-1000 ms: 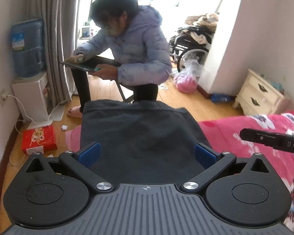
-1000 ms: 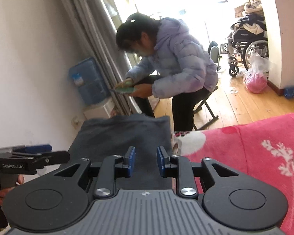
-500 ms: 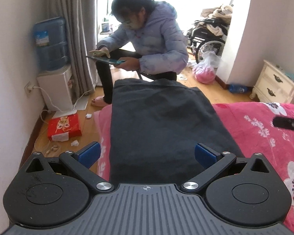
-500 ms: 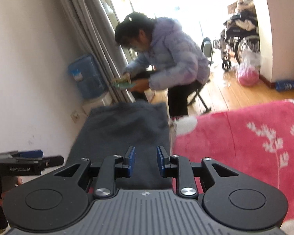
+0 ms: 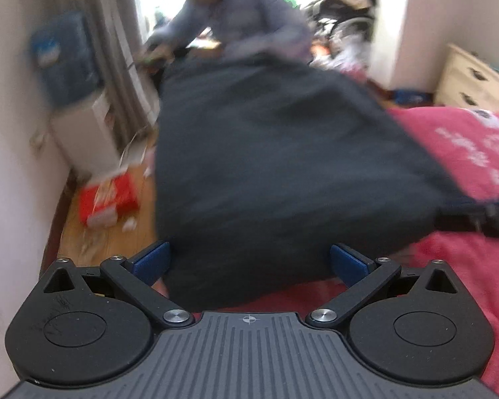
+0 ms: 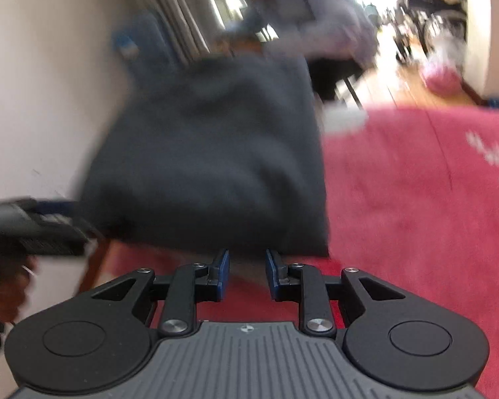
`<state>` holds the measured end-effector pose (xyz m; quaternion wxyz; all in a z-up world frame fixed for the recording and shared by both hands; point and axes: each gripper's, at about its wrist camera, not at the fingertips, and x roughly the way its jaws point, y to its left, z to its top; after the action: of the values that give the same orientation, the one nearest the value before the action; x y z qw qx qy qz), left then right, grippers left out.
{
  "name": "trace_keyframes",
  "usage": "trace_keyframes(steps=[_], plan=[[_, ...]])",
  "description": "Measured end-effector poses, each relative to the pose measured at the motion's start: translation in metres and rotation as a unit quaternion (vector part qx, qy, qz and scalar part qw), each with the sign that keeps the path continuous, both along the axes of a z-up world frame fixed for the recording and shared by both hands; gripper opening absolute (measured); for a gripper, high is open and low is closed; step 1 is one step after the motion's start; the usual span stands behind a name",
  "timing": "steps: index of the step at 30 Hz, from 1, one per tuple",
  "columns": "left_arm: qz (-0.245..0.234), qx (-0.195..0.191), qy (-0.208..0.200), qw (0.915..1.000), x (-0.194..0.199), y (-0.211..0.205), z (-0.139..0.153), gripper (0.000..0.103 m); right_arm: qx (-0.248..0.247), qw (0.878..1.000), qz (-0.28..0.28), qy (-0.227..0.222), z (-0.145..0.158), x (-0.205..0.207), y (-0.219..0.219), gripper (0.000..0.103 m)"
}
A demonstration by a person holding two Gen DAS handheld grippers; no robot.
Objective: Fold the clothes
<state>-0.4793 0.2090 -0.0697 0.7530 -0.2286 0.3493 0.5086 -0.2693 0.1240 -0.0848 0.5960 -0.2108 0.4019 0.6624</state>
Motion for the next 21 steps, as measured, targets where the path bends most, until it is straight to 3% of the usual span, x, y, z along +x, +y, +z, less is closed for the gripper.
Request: trace_keyframes(steps=[4, 7, 10, 13, 16, 21], plan=[[0.035, -0.019, -0.045, 0.9982, -0.031, 0.008, 0.007, 0.102, 0.039, 0.998, -0.013, 0.044, 0.019, 0.018, -0.025, 0.026], [0.031, 0.002, -0.081, 0.9962, -0.052, -0.003, 0.033, 0.103, 0.085, 0.994, -0.016, 0.06, 0.046, 0.023, -0.041, 0.026], [-0.004, 0.044, -0.104, 0.9936, -0.055, -0.014, 0.054, 0.103, 0.106, 0.992, -0.018, 0.069, 0.055, 0.022, -0.032, 0.026], [-0.045, 0.063, -0.102, 0.9918, -0.031, -0.013, 0.052, 0.103, 0.095, 0.992, -0.029, 0.083, 0.04, 0.017, -0.014, 0.026], [-0.075, 0.041, -0.076, 0.9935, -0.004, -0.006, 0.033, 0.103, 0.055, 0.995, -0.041, 0.073, 0.015, 0.01, -0.004, 0.026], [-0.053, 0.012, -0.032, 0.998, -0.009, 0.002, 0.004, 0.103, 0.014, 0.996, -0.054, 0.066, 0.003, 0.011, -0.025, 0.026]])
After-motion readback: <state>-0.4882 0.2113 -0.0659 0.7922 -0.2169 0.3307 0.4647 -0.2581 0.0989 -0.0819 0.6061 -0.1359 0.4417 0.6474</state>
